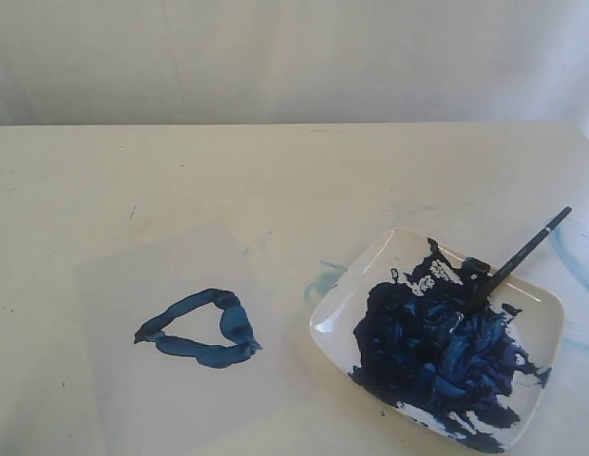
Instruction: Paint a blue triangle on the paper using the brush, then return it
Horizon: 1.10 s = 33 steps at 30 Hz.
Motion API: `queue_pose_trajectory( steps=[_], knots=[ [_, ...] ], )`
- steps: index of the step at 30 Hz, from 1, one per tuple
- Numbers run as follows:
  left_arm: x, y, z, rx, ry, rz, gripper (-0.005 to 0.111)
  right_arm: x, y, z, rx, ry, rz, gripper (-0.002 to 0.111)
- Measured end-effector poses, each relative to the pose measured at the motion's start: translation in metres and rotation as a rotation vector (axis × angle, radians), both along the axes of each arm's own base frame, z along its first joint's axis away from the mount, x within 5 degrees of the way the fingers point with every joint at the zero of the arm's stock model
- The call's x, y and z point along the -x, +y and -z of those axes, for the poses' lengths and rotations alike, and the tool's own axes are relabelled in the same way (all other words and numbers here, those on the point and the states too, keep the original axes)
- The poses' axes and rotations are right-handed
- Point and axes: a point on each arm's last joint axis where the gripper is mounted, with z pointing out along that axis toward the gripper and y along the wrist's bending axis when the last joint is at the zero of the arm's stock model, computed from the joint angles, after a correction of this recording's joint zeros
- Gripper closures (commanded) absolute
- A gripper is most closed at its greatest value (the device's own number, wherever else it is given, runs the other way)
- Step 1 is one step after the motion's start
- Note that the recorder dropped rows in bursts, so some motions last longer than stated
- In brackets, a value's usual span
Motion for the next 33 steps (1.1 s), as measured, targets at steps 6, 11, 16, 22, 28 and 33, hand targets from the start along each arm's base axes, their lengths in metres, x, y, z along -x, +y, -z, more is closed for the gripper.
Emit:
queue_pose_trajectory(
  steps=[6,11,16,22,28,33],
  knots=[
    [0.0,0.0,0.0,0.0,0.0,0.0,0.107,0.0001,-0.0004,0.0003,0.062,-0.002,0.002,0.108],
    [0.0,0.0,0.0,0.0,0.0,0.0,0.107,0.0001,0.0002,0.0003,0.084,-0.003,-0.001,0.108],
    [0.0,0.0,0.0,0.0,0.0,0.0,0.107,0.0001,0.0002,0.0003,0.093,-0.004,-0.003,0.108],
    [0.0,0.0,0.0,0.0,0.0,0.0,0.107,0.0002,0.0012,0.0003,0.095,-0.005,-0.021,0.108],
    [0.0,0.0,0.0,0.0,0.0,0.0,0.107,0.0005,0.0039,0.0003,0.094,-0.007,-0.072,0.108],
    [0.0,0.0,0.0,0.0,0.0,0.0,0.107,0.0005,0.004,0.0003,0.094,-0.007,-0.074,0.108]
  ],
)
